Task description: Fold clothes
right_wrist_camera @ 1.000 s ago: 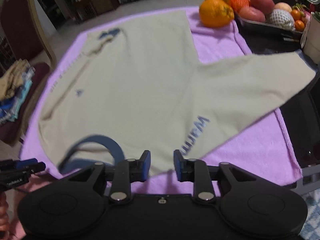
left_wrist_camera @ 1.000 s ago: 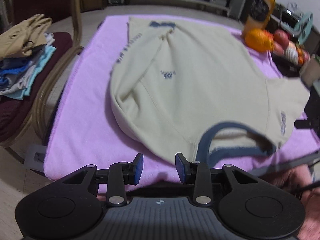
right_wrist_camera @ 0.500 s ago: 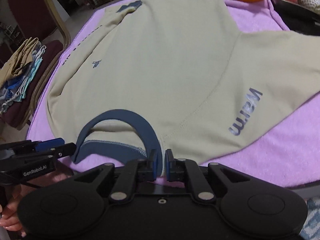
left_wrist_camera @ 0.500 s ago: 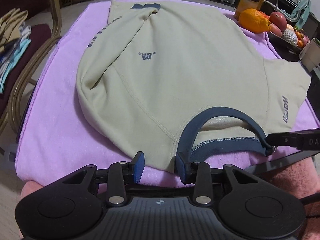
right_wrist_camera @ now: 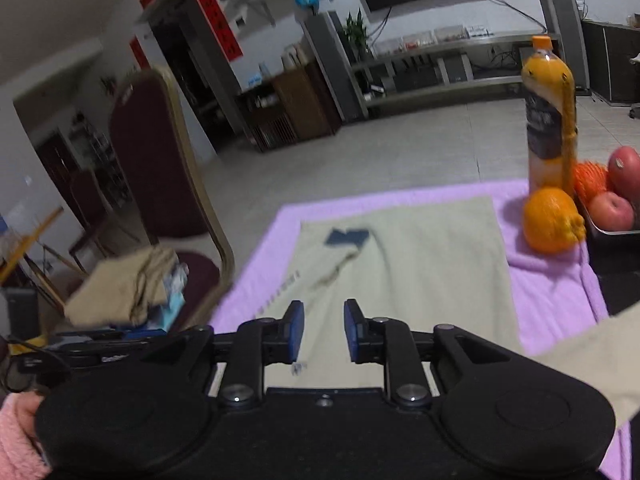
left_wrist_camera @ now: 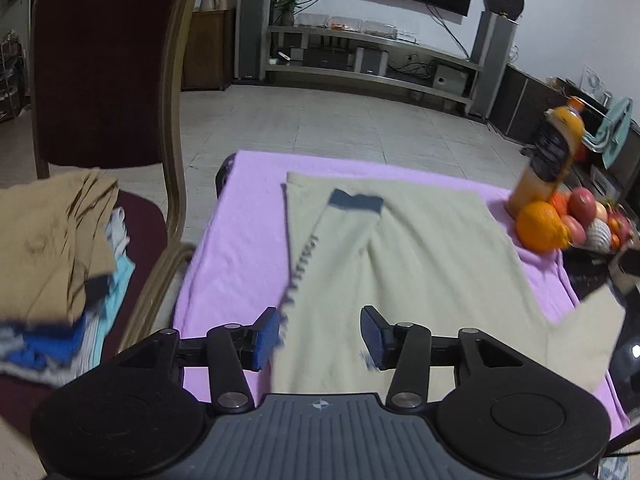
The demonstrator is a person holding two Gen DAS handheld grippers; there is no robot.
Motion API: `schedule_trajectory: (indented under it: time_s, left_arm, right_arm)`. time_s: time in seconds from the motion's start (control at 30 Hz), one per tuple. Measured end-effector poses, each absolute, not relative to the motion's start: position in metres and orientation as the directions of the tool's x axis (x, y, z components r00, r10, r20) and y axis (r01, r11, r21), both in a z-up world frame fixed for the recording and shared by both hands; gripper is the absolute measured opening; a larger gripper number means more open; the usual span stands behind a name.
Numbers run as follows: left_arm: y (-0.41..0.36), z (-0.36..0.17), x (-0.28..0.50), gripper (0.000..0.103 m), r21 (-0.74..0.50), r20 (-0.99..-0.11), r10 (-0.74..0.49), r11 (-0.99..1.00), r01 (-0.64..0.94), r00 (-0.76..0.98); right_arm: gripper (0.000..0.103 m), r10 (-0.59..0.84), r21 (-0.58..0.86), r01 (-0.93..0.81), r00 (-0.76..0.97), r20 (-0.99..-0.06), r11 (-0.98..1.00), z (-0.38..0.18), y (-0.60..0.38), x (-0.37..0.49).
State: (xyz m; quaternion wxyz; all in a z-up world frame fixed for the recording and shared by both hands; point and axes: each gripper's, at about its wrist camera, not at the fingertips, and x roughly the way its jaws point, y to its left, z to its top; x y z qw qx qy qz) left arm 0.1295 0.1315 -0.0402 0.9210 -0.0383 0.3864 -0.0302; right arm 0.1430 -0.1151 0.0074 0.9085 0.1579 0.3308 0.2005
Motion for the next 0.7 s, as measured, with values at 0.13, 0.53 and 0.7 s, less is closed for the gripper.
schedule_trajectory:
  time_s: [0.13,0.53,0.7]
  left_arm:
    - [0.139,-0.055,0.198,0.045,-0.113,-0.736,-0.108,0.993,0.036,0.668]
    - [0.118,-0.149,0.357,0.047,-0.182,-0.839,-0.184,0.982,0.054,0.512]
    - [0.109,-0.178,0.403,0.035,-0.169,-0.86,-0.181,0.983,0.068,0.478]
  right_arm:
    - [0.024,0.454,0.46,-0.179,0.654,-0.605,0.87,-0.03,-0.105,0.184]
    - [0.029,0.408,0.561,0.096,0.589,-0.698,0.822,-0.113,-0.118,0.237]
    - [0.034,0.368,0.536,0.119,0.603,-0.708,0.836,-0.114,-0.126,0.241]
